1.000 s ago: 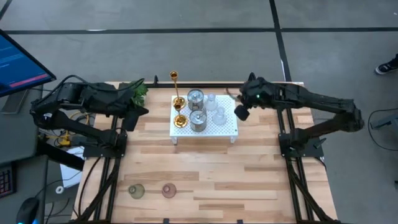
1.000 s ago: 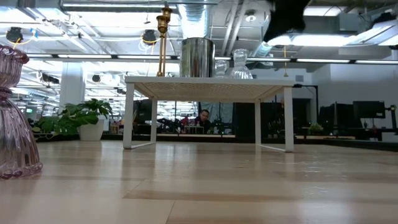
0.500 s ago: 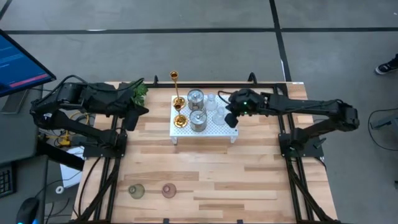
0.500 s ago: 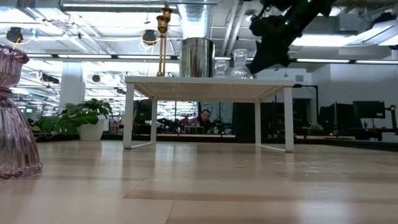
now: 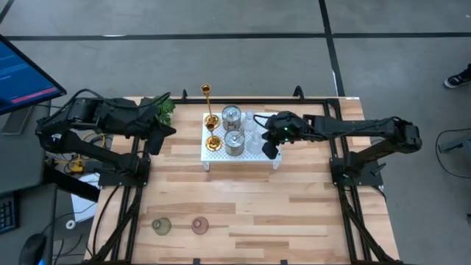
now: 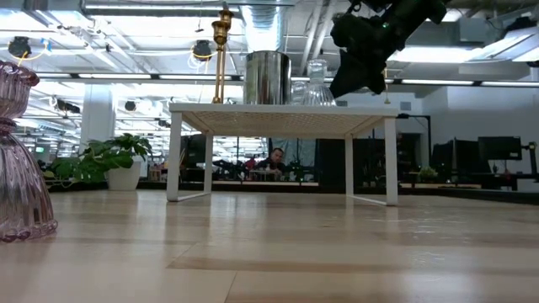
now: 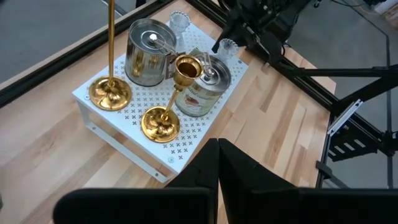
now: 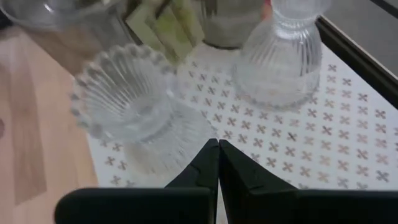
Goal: Pick & Place candle stick holders
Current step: Put the transparent glass candle holder on the shelf, then put the green glass candle holder on the shelf
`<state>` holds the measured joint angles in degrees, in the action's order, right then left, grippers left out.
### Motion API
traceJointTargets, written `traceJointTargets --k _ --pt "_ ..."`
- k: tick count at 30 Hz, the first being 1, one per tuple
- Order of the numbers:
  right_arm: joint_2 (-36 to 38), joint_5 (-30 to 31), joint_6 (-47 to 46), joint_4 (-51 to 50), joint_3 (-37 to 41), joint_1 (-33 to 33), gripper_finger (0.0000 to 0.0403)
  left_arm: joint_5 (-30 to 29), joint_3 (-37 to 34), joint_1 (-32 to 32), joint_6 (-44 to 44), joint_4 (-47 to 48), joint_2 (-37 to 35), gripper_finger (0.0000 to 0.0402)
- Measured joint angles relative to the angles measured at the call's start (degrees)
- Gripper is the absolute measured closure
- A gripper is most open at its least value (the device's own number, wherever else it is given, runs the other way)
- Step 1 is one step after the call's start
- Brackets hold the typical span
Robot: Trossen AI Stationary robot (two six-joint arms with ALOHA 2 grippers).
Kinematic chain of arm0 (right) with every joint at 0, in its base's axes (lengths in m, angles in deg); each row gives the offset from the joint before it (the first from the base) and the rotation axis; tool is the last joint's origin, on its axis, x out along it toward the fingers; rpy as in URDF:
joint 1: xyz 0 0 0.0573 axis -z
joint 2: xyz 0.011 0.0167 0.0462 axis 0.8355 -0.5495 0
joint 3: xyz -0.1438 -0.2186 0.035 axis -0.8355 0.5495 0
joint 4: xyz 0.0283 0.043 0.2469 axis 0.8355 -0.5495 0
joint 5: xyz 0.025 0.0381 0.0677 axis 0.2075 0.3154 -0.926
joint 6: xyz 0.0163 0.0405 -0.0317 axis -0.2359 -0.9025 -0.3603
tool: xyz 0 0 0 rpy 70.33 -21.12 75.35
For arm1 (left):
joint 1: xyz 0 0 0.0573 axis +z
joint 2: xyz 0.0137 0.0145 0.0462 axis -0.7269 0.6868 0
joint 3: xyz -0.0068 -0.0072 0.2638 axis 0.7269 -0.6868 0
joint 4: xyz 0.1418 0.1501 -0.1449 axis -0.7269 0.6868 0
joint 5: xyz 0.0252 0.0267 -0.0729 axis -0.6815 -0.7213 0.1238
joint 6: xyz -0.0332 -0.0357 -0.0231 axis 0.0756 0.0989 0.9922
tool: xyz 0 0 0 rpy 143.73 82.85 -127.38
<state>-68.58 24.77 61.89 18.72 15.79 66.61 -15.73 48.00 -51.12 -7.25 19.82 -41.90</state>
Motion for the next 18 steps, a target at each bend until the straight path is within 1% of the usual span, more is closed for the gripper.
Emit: traceJointTargets --k 5,8,10,12,15,18 --pt "0.0 0.0 -0.9 1.9 0.0 -0.2 0.0403 0.2 0.0 0.0 -0.2 0.0 0.0 0.0392" --pt "0.3 1.0 -1.2 -0.4 -1.0 -0.2 0.0403 3.1 0.0 0.0 -0.2 0.0 0.0 0.0392" --pt "1.9 3.6 -1.2 -4.5 -2.3 -0.5 0.0403 7.7 0.0 0.0 -0.5 0.1 0.0 0.0391" --pt "4.1 7.7 -1.2 -8.4 -4.4 -1.2 0.0403 13.1 0.0 0.0 -0.8 1.7 0.1 0.0391" --pt "8.2 12.3 -1.2 -15.7 -7.0 -2.1 0.0403 20.4 0.0 0.0 0.0 8.8 1.3 0.0391" --pt "12.3 13.7 -2.9 -20.8 -8.9 -3.2 0.0403 25.7 0.0 -0.1 0.2 17.1 3.3 0.0389"
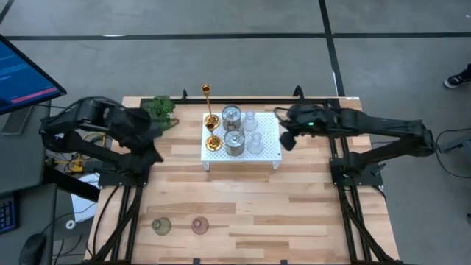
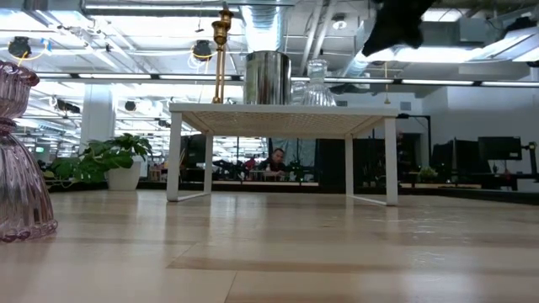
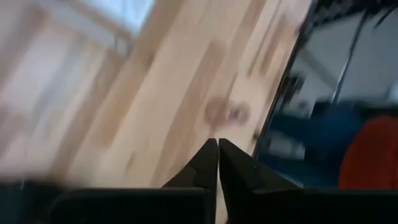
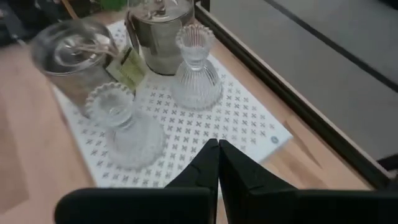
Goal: Pick & Place candle stick holders
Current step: Put the green glass candle holder on the shelf
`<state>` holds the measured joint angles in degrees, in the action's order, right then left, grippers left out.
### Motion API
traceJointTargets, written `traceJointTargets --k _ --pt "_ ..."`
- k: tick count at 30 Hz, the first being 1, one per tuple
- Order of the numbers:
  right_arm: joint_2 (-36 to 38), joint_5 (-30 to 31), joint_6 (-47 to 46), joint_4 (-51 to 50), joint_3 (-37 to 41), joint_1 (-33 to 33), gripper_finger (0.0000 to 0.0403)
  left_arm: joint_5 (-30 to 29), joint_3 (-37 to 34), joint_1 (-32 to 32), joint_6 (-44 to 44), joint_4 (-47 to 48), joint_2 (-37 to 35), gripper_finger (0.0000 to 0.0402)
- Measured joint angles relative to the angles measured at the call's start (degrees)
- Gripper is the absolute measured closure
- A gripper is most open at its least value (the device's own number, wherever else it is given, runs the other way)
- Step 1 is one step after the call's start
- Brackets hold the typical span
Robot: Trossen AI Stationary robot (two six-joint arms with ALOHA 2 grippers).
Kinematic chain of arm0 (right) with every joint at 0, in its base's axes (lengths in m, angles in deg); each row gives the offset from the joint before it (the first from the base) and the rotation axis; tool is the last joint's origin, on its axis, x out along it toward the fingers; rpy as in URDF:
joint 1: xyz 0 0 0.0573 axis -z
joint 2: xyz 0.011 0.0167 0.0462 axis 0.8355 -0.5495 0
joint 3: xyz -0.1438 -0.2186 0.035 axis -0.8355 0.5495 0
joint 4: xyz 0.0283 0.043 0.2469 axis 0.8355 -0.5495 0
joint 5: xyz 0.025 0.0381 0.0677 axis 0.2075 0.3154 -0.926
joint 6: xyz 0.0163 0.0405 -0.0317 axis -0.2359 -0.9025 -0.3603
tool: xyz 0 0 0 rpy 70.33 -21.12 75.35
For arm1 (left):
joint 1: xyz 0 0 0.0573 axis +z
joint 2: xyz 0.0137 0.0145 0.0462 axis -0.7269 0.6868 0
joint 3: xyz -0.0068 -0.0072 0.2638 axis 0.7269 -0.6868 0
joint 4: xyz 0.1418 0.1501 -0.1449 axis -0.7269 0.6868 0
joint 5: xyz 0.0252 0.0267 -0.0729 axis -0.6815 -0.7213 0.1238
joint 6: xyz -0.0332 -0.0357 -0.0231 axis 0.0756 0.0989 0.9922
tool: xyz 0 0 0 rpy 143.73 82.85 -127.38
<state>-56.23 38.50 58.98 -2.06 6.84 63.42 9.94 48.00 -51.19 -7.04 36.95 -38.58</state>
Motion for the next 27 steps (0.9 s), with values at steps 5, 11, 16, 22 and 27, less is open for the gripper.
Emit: traceJointTargets --k 5,11,16,22,27 --pt "5.3 0.1 -4.7 -4.2 -0.5 -2.0 0.0403 5.7 -3.7 -2.8 2.8 2.7 2.4 0.0348" --pt "6.8 0.0 -6.3 -5.4 -0.5 -4.4 0.0403 13.5 -10.1 -11.1 6.3 0.6 5.0 0.0265" --pt "5.2 0.0 -5.8 -5.4 -0.5 -6.5 0.0403 13.5 -13.5 -20.7 12.4 -3.4 6.0 0.019" --pt "2.3 0.0 -5.1 -6.7 -0.5 -7.6 0.0403 6.5 -17.0 -31.9 21.9 -16.0 5.9 0.0118" --pt "0.1 -0.1 -4.9 -6.7 -0.5 -7.9 0.0403 -1.1 -20.3 -40.8 29.8 -20.5 7.6 0.0087"
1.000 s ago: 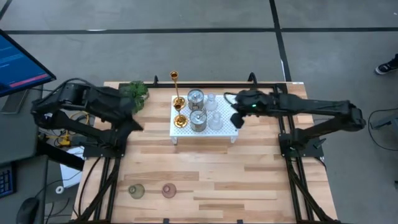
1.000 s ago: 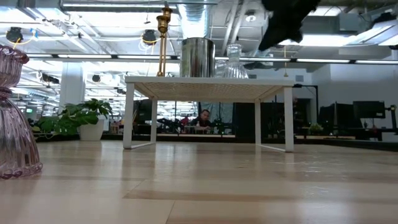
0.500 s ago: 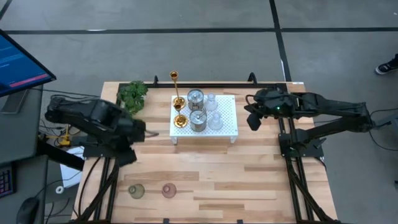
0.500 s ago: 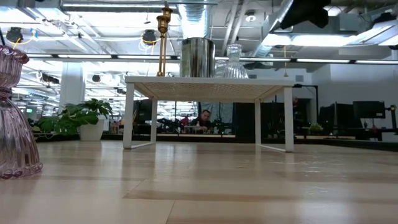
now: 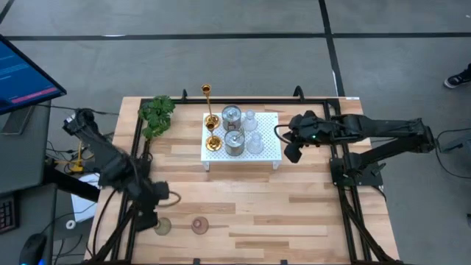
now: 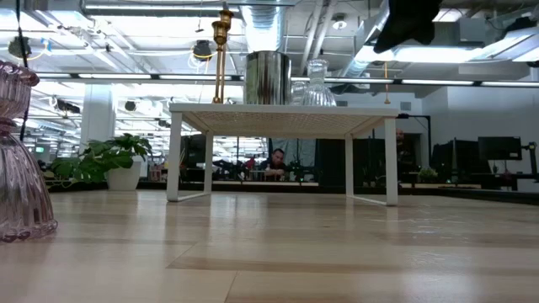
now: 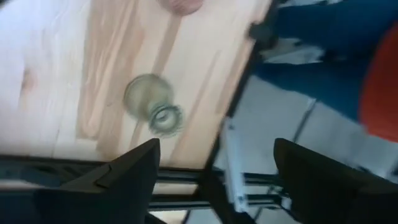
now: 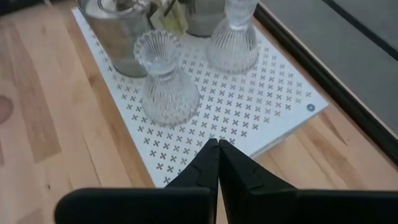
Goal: Pick & Place candle stick holders
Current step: Put the green glass candle holder on the shelf
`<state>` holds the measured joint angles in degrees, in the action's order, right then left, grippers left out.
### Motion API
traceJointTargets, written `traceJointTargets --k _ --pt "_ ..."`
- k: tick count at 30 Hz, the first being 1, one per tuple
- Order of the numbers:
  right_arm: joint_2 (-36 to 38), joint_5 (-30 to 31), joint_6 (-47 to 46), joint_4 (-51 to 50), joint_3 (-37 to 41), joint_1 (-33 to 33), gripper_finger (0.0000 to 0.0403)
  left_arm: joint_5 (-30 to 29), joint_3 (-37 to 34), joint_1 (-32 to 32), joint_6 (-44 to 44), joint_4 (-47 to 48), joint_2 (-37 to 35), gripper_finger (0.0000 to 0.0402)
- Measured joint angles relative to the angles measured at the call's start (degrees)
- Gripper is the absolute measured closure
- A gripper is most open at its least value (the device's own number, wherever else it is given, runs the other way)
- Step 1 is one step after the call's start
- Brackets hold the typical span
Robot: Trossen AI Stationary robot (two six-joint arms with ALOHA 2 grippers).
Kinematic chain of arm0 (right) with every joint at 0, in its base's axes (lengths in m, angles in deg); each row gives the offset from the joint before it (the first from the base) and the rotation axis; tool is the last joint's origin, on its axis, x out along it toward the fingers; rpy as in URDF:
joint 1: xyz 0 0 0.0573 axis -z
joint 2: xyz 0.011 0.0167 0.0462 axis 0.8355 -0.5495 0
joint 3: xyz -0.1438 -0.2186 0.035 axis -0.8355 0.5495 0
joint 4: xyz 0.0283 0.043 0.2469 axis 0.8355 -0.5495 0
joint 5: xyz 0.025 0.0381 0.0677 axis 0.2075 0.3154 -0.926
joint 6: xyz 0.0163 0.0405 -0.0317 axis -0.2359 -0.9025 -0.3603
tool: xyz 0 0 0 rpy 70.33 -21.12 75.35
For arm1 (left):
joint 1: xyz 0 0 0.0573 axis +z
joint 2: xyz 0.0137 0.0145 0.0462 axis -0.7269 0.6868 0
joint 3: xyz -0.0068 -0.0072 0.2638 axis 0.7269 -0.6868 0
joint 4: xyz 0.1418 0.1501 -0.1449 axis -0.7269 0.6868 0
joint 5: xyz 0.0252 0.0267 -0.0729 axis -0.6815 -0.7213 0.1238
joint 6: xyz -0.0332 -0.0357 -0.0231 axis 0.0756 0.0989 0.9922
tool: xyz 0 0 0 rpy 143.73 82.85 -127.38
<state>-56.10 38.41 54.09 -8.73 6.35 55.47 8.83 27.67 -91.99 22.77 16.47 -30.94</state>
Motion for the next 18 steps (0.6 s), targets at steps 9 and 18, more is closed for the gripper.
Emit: traceJointTargets --k 9,18 --pt "0.4 -0.4 0.1 0.0 0.0 -2.1 0.0403 -5.6 -5.6 -14.9 9.4 -1.5 3.5 0.0086" --pt "0.7 -0.4 -0.3 0.0 0.0 -2.6 0.0403 -23.1 -9.8 -20.7 12.3 -3.3 3.6 0.0079"
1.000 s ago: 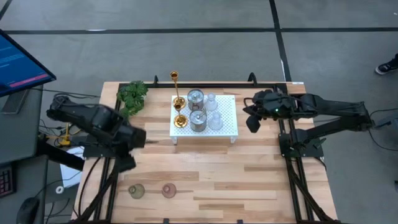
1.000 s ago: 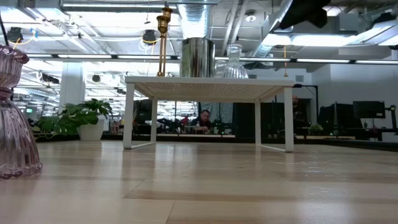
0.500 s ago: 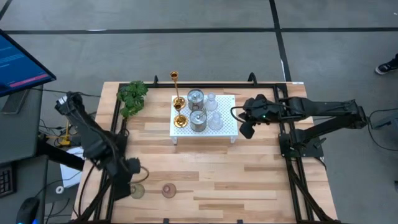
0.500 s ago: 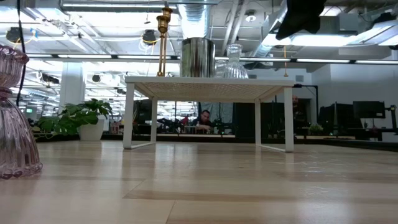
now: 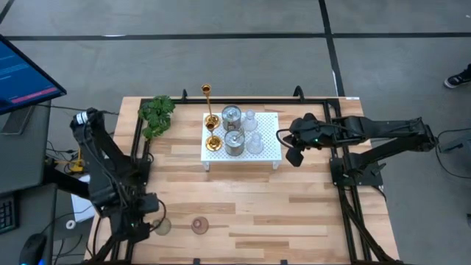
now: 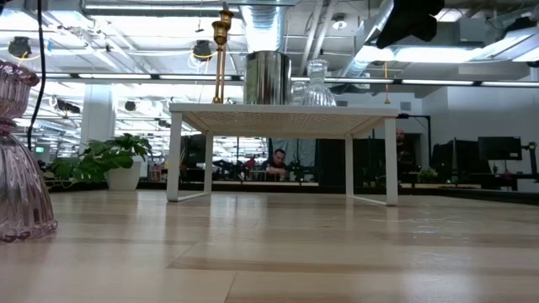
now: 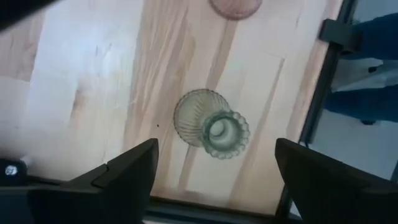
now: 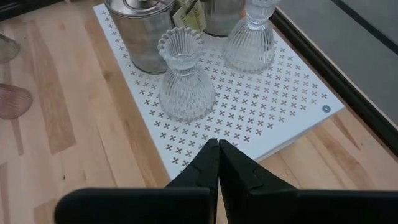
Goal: Pick & Place candle stick holders
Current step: Put the green glass candle holder on the shelf
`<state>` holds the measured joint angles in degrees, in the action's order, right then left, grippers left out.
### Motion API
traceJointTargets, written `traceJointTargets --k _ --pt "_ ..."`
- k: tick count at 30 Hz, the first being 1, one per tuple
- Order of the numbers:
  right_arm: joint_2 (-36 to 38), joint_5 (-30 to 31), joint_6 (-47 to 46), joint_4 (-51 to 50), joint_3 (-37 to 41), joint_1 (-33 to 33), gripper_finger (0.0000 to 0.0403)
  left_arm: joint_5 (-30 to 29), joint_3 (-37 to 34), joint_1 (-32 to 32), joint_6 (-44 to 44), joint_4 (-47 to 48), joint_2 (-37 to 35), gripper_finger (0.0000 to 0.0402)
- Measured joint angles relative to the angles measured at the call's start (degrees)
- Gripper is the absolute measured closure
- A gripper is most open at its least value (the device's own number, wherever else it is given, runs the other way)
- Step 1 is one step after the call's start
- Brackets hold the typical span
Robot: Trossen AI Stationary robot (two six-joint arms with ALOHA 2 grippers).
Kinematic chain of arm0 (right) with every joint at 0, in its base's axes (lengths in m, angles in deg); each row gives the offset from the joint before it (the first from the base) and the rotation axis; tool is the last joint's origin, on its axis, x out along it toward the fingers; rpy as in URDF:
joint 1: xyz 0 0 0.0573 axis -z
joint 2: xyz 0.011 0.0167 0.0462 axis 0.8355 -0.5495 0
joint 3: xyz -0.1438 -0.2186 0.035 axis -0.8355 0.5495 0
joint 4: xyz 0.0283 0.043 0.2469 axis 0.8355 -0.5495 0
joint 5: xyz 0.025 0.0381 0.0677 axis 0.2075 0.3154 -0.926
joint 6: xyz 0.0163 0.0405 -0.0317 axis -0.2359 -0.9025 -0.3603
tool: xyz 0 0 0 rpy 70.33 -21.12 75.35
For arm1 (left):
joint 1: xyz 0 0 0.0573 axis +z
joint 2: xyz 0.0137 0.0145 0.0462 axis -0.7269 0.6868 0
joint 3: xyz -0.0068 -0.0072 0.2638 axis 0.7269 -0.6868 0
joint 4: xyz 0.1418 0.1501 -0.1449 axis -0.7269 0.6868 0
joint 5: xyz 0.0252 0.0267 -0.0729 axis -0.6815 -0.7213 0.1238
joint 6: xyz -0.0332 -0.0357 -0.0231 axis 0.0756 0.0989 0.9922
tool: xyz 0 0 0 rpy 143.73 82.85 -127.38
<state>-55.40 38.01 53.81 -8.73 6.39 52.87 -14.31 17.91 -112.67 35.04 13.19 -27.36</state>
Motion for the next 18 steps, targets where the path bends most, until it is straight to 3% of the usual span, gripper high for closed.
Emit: traceJointTargets --k 9,18 --pt "0.0 -1.3 -1.6 0.0 0.0 0.0 0.0403 0.0 -5.6 0.0 -0.2 -11.4 0.0 0.0053" --pt "0.0 -1.3 -1.7 0.0 0.0 0.0 0.0403 0.0 -9.2 0.0 -0.4 -12.3 0.1 0.0048"
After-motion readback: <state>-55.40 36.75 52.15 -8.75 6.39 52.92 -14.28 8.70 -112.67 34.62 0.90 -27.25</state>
